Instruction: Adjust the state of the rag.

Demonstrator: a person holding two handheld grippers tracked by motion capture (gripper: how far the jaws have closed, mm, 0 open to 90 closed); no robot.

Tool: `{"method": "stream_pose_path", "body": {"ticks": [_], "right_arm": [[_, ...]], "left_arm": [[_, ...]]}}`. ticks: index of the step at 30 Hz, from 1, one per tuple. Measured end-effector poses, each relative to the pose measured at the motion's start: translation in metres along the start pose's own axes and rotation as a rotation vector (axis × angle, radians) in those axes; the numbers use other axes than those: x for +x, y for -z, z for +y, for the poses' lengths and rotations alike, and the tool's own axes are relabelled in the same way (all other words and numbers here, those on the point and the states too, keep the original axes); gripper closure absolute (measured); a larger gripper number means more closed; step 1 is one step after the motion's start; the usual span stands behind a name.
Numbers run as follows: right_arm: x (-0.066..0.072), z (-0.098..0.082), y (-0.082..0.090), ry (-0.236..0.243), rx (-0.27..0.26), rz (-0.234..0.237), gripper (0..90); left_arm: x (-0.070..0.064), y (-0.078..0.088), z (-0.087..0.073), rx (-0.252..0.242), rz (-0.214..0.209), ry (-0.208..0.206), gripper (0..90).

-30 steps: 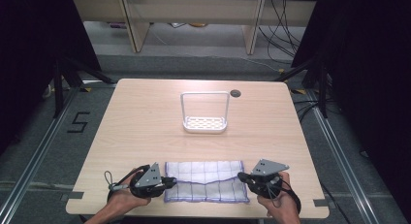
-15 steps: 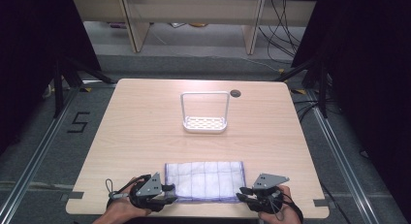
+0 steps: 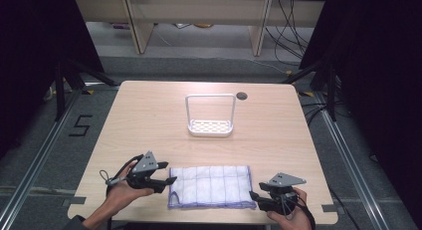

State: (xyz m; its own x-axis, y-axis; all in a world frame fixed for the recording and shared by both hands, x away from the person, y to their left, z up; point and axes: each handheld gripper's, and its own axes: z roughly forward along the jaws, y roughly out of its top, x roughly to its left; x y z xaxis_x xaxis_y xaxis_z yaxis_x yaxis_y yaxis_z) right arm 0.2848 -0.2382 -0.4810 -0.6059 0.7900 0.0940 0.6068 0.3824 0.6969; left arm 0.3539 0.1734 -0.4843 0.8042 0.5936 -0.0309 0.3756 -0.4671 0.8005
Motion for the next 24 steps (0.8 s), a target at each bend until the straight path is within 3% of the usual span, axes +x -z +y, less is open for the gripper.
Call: {"method": "stream_pose_path", "body": {"ticks": [6,7,9,10,12,16,22,24], "right_arm": [[0.003,-0.002,-0.006,0.003,0.033,-0.016,46.9],[0.005,-0.002,-0.006,-0.019,0.051,-0.018,46.3],[0.006,-0.003,-0.008,-0.008,0.056,-0.018,45.7],[0.006,-0.004,-0.009,0.01,0.045,-0.019,45.1],[0.009,-0.004,-0.009,-0.01,0.061,-0.02,44.6],[0.013,-0.004,-0.012,0.015,0.074,-0.027,44.8],[0.018,-0.007,-0.016,0.02,0.108,-0.047,46.0],[0.018,-0.009,-0.018,0.065,0.115,-0.061,45.9]], "left_arm": [[0.014,-0.025,0.0,0.087,-0.027,0.02,37.5],[0.014,-0.027,-0.001,0.097,-0.025,0.022,37.6],[0.014,-0.03,-0.001,0.119,-0.028,0.001,38.2],[0.013,-0.031,-0.002,0.117,-0.027,0.013,38.3],[0.014,-0.033,-0.003,0.123,-0.035,-0.005,40.3],[0.011,-0.036,-0.006,0.14,-0.037,-0.017,42.2],[0.008,-0.035,-0.007,0.139,-0.054,-0.075,53.7],[0.007,-0.035,-0.008,0.138,-0.048,-0.077,56.6]]}}
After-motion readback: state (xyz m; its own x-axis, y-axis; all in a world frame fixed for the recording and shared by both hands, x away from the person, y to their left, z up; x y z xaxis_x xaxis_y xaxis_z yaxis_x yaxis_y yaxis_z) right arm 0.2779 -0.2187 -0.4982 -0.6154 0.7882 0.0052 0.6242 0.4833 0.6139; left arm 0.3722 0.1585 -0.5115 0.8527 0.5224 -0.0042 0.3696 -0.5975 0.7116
